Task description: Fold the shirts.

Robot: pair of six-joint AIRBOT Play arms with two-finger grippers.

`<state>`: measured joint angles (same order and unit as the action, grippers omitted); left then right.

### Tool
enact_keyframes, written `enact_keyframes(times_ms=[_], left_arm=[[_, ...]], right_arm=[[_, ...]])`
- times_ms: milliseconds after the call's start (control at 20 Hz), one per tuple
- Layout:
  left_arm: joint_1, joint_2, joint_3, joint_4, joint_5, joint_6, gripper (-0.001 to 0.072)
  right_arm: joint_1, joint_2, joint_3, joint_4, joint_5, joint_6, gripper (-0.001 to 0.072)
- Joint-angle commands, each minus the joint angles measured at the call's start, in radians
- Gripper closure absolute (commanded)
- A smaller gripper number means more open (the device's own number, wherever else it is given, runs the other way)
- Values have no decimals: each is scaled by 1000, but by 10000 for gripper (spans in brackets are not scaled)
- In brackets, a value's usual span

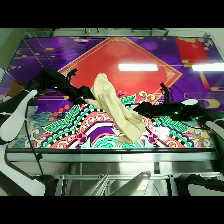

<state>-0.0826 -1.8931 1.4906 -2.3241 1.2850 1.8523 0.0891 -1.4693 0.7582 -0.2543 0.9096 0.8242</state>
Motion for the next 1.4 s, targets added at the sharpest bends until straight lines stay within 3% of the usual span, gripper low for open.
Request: enact_keyframes(times_ms=[0,50,100,150,200,250,400,700,1050,1100,1150,1200,1350], left_arm=[[-40,-121,123,-8,39,5,46],[-50,-145,166,-8,52,5,199],[-58,-159,202,-8,61,5,410],[-66,-169,240,-8,61,5,646],[-71,-175,275,-8,57,5,686],[-77,-177,304,-8,51,4,686],[-81,-177,388,-10,92,-2,684],[-25,-168,552,-6,337,-9,684],[3,-146,436,-6,290,-9,684],[3,-145,432,-6,298,-9,684],[3,-141,433,-8,311,-9,685],[5,-128,433,-7,319,-9,685],[23,-14,434,-8,311,-10,686]], right_arm=[[53,-82,82,84,-9,-32,275],[53,-82,99,83,-9,-32,339],[51,-82,114,83,-5,-32,470],[51,-82,126,83,-4,-32,466],[52,-82,133,83,-3,-32,318],[56,-82,134,79,-4,-33,118],[67,-84,134,-55,-4,-31,115],[-107,-84,134,-380,42,175,144],[62,-96,135,-328,200,117,153],[82,-95,135,-324,216,114,369],[88,-95,138,-323,231,114,632],[85,-92,149,-325,254,98,694],[8,-44,245,-325,376,94,694]])
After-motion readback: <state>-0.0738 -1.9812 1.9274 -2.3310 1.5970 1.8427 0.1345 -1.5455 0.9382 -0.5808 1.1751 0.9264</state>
